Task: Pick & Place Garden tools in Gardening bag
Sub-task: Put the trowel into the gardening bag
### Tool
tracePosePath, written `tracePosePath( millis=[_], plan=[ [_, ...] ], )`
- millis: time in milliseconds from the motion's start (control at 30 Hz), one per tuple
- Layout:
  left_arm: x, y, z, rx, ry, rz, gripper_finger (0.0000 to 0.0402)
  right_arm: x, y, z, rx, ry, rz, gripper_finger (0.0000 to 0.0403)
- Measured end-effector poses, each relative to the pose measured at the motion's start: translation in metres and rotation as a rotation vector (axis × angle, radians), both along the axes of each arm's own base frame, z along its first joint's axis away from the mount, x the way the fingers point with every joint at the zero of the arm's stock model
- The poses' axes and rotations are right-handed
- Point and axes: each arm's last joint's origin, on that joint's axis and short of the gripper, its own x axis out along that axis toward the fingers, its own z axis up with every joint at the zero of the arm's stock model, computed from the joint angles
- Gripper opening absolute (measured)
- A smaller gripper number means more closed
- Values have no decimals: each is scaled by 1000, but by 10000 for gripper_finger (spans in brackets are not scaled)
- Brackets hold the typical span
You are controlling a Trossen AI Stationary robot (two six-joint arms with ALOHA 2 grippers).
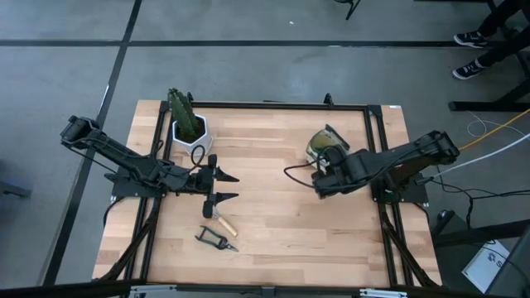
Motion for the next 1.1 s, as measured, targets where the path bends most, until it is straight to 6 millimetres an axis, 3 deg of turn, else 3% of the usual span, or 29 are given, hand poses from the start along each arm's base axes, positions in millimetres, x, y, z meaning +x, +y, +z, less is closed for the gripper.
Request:
tracePosePath(
  millis=[133, 567, 1100],
  plan=[
    [0, 0, 0, 0, 0, 0, 212, 0, 0, 0, 18, 1, -14, 66],
    [0, 0, 0, 0, 0, 0, 212, -6, -5, 33, 37, -123, 19, 66],
    [0, 0, 0, 1, 1, 0, 212, -6, -31, 37, 61, 0, 159, 66]
  ],
)
